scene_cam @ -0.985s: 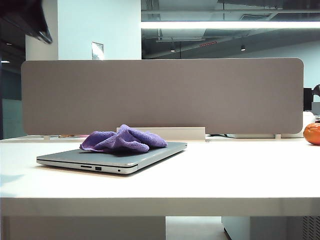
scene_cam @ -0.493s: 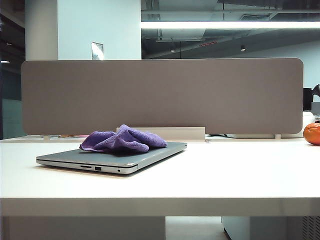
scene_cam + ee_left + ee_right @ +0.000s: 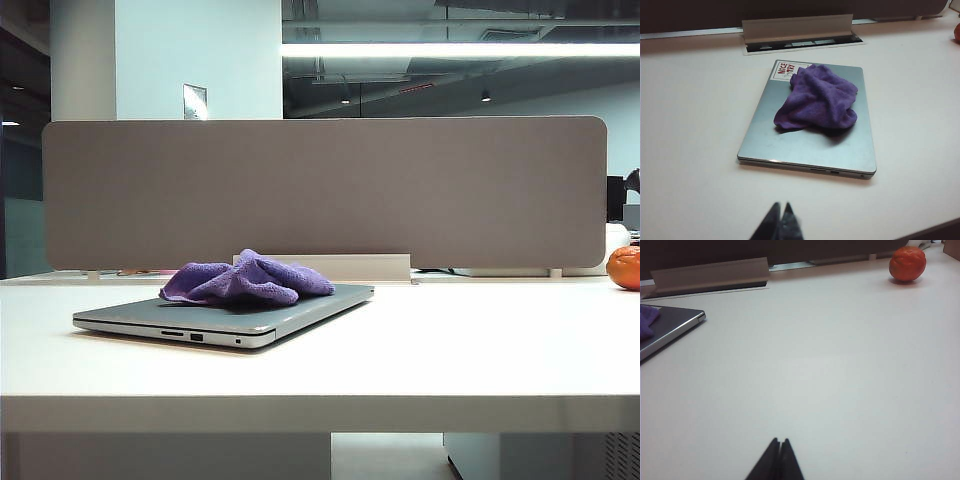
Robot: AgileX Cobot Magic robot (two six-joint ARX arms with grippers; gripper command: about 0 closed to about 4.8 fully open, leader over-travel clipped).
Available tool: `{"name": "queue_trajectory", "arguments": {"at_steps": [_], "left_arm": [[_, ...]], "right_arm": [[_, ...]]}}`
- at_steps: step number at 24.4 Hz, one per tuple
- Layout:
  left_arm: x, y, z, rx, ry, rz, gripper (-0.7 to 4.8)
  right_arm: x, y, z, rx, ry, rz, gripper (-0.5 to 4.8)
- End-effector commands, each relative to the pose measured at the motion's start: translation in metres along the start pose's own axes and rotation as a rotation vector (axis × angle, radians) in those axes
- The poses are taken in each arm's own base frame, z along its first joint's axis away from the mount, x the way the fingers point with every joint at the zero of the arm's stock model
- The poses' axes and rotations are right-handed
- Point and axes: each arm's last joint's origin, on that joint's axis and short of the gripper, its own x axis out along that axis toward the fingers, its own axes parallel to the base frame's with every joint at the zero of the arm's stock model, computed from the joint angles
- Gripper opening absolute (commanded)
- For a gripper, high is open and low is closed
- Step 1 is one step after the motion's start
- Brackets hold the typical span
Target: Pick up the purple rag and put it over the laptop.
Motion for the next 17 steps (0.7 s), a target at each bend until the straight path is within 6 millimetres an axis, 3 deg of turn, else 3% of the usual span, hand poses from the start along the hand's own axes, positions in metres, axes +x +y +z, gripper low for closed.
{"name": "queue_trajectory", "arguments": {"at_steps": [1,11,13,17], "left_arm": [[0.0,0.0,0.001,-0.003,-0.01,-0.004,-0.06],[0.01,0.004,-0.003,0.049,-0.082,0.092,-0.05],[0.023,0.011,-0.015,0.025,-0.166,0.157,-0.05],[0.03,0.019,-0.033,0.008,-0.257,0.191,-0.06]], "right_arm": [[0.0,0.0,0.0,-0.003,-0.01,0.001,0.22],[0.0,0.0,0.0,-0.003,-0.01,0.001,0.22],[0.0,0.0,0.0,-0.003,-0.01,0.001,0.22],[0.0,0.0,0.0,-0.003,-0.011,0.001,0.22]]}}
